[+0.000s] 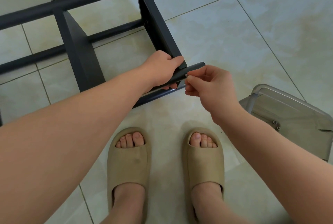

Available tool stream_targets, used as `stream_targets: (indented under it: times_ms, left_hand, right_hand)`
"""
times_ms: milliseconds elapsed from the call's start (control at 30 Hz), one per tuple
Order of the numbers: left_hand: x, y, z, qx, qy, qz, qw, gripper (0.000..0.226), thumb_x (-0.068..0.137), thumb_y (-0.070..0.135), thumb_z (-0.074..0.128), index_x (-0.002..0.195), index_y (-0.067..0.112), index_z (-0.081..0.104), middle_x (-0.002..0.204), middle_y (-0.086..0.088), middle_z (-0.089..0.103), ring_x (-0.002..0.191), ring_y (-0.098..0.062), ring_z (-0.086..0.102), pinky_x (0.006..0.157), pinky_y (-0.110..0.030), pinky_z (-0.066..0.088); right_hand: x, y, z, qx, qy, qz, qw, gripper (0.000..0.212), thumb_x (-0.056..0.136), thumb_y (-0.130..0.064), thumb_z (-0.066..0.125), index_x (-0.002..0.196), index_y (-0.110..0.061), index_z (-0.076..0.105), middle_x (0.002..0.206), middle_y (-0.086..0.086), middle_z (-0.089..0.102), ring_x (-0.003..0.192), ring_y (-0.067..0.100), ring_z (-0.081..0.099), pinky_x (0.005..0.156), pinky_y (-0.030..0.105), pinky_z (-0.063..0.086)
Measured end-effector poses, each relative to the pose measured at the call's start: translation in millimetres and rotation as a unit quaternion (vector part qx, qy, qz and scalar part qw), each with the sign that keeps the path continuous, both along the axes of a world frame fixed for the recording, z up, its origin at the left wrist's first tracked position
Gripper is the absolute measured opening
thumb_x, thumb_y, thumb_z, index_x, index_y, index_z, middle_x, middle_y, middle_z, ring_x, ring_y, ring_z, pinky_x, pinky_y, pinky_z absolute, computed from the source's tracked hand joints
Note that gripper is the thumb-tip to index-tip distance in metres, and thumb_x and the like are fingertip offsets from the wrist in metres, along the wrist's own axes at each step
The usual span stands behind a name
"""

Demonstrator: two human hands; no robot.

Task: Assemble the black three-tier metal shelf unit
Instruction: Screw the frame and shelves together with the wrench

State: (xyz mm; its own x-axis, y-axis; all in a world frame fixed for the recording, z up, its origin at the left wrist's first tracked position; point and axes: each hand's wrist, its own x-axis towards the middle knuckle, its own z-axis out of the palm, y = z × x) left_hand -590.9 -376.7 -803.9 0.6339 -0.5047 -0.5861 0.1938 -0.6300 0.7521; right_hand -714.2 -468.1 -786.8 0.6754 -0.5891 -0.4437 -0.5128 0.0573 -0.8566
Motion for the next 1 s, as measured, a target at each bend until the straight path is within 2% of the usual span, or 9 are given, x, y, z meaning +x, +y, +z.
stream_targets:
  times_ms: [67, 133, 200, 267, 333, 533, 667, 833, 1000]
  left_hand:
    - [1, 0, 0, 0.005, -0.001, -0.004, 1.0, 0.037, 0.102, 0.036, 0.05, 0.085, 0.005, 0.06, 0.065, -0.011, 0.07, 0.056, -0.02, 0.07, 0.05, -0.025, 0.055]
    - [2, 0, 1, 0.005, 0.003, -0.003, 1.0, 0.037, 0.102, 0.035, 0.051, 0.083, 0.005, 0.059, 0.066, -0.012, 0.07, 0.056, -0.021, 0.071, 0.053, -0.028, 0.059]
    - [3, 0, 2, -0.003, 0.017, 0.004, 1.0, 0.035, 0.102, 0.033, 0.052, 0.086, 0.002, 0.059, 0.069, -0.016, 0.07, 0.059, -0.024, 0.072, 0.057, -0.034, 0.062]
    - [3, 1, 3, -0.009, 0.025, 0.008, 1.0, 0.036, 0.103, 0.032, 0.052, 0.092, -0.001, 0.061, 0.072, -0.02, 0.071, 0.062, -0.027, 0.073, 0.059, -0.038, 0.063]
    - [3, 2, 3, -0.012, 0.026, 0.008, 1.0, 0.038, 0.103, 0.032, 0.052, 0.095, -0.004, 0.062, 0.075, -0.021, 0.072, 0.067, -0.03, 0.074, 0.061, -0.041, 0.063]
    - [1, 2, -2, -0.006, 0.004, -0.001, 1.0, 0.04, 0.103, 0.037, 0.05, 0.081, 0.005, 0.06, 0.067, -0.012, 0.072, 0.067, -0.024, 0.074, 0.063, -0.036, 0.063]
    - [1, 1, -6, 0.001, -0.014, -0.007, 1.0, 0.041, 0.102, 0.041, 0.049, 0.079, 0.009, 0.058, 0.071, -0.013, 0.073, 0.067, -0.026, 0.073, 0.063, -0.034, 0.061]
    - [3, 2, -5, -0.011, 0.009, -0.002, 1.0, 0.038, 0.102, 0.039, 0.05, 0.084, 0.008, 0.06, 0.071, -0.011, 0.07, 0.056, -0.016, 0.068, 0.054, -0.027, 0.054]
    - [3, 3, -4, -0.011, 0.017, -0.007, 1.0, 0.04, 0.103, 0.04, 0.049, 0.092, 0.005, 0.064, 0.069, -0.008, 0.07, 0.056, -0.015, 0.068, 0.052, -0.025, 0.054]
  right_hand:
    - [2, -3, 4, -0.07, 0.023, 0.049, 0.996, 0.011, 0.091, 0.002, 0.064, 0.086, -0.006, 0.07, 0.061, -0.001, 0.068, 0.06, 0.019, 0.067, 0.068, 0.043, 0.061]
    - [5, -5, 7, -0.084, 0.032, 0.066, 0.994, 0.014, 0.09, 0.002, 0.063, 0.082, -0.008, 0.069, 0.059, -0.002, 0.068, 0.059, 0.017, 0.066, 0.069, 0.044, 0.061]
    - [6, -6, 7, -0.025, 0.025, 0.037, 0.999, 0.015, 0.09, 0.005, 0.063, 0.081, -0.006, 0.068, 0.062, 0.003, 0.068, 0.059, 0.017, 0.065, 0.068, 0.04, 0.063]
    - [5, -5, 6, 0.079, 0.008, -0.018, 0.997, 0.013, 0.092, 0.006, 0.063, 0.083, -0.003, 0.068, 0.071, 0.011, 0.068, 0.064, 0.018, 0.065, 0.069, 0.034, 0.062]
    - [3, -2, 3, 0.122, -0.006, -0.048, 0.991, 0.011, 0.093, 0.004, 0.063, 0.085, -0.002, 0.067, 0.076, 0.013, 0.068, 0.067, 0.018, 0.064, 0.07, 0.031, 0.062]
    - [1, -1, -1, 0.024, -0.023, -0.005, 0.999, 0.014, 0.094, 0.004, 0.062, 0.085, -0.005, 0.068, 0.072, 0.009, 0.068, 0.059, 0.012, 0.063, 0.066, 0.026, 0.061]
    - [0, -1, -1, 0.017, -0.029, 0.006, 0.999, 0.012, 0.094, 0.004, 0.062, 0.087, -0.004, 0.068, 0.076, 0.014, 0.068, 0.062, 0.014, 0.065, 0.067, 0.026, 0.061]
    - [1, 2, -2, 0.198, -0.049, -0.087, 0.975, 0.011, 0.095, 0.004, 0.062, 0.086, -0.003, 0.064, 0.076, 0.012, 0.066, 0.065, 0.017, 0.066, 0.069, 0.028, 0.06]
    - [-4, 1, -8, 0.262, -0.09, -0.095, 0.956, 0.012, 0.096, 0.005, 0.06, 0.088, -0.003, 0.064, 0.078, 0.011, 0.066, 0.066, 0.017, 0.063, 0.07, 0.027, 0.059]
